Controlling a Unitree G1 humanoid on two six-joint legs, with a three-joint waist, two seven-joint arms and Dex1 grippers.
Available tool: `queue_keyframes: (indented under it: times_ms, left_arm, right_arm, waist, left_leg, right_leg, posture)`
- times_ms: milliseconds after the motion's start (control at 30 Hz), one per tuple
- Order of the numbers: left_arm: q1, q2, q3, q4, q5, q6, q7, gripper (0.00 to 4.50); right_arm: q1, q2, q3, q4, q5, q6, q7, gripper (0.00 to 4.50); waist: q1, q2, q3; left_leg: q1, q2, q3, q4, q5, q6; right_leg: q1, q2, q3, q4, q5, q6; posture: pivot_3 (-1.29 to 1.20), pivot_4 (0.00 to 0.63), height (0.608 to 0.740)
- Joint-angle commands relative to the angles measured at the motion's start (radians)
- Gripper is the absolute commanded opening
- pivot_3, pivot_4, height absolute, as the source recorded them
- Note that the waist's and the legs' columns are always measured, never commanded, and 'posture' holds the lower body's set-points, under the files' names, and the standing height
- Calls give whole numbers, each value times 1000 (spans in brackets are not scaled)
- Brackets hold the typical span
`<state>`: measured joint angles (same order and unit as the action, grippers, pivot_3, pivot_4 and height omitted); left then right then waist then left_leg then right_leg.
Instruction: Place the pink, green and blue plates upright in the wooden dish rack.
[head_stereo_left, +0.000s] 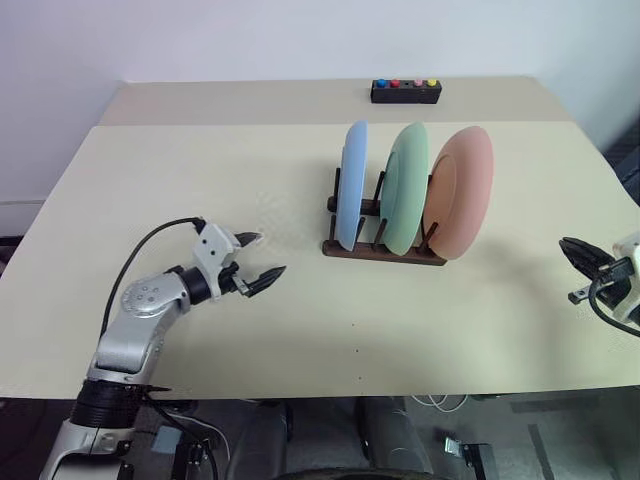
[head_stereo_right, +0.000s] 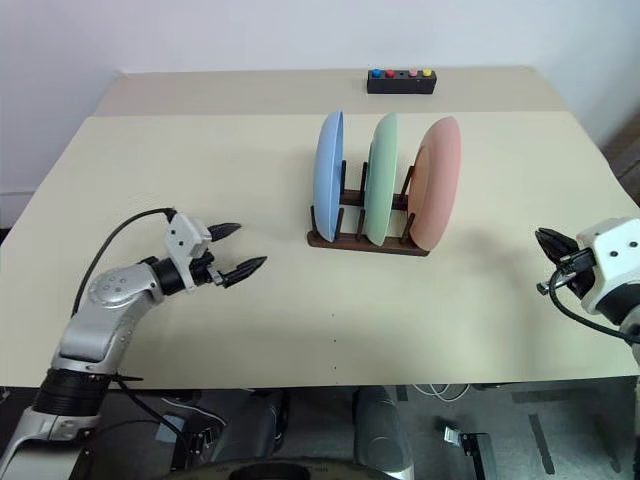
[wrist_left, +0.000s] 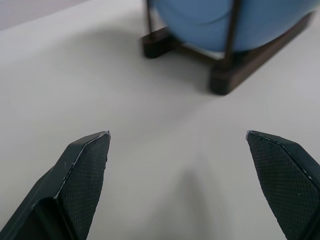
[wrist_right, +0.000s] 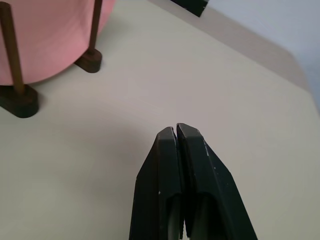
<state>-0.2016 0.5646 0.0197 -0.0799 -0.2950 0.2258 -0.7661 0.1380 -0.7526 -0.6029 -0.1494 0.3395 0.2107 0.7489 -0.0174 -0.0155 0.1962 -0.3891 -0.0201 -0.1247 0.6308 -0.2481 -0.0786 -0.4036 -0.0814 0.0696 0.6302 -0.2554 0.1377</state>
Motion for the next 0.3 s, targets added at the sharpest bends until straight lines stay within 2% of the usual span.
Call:
queue_keyframes:
  times_ms: [33, 300]
  left_arm:
    - [12, 17, 44, -22, -12, -21, -7, 4500]
    - [42, 5, 46, -52, -7, -12, 14, 4500]
  right_arm:
    - [16, 15, -4, -12, 57, -18, 48, 28]
    - [10, 12, 38, 26, 81, -16, 102, 28]
  waist:
    - [0, 0, 0]
    - [1, 0, 0]
  left_leg:
    - [0, 0, 0, 0, 0, 0]
    - [0, 0, 0, 0, 0, 0]
  right_leg:
    - [0, 0, 0, 0, 0, 0]
    - [0, 0, 0, 0, 0, 0]
  posture:
    - [0, 150, 740]
    - [0, 150, 740]
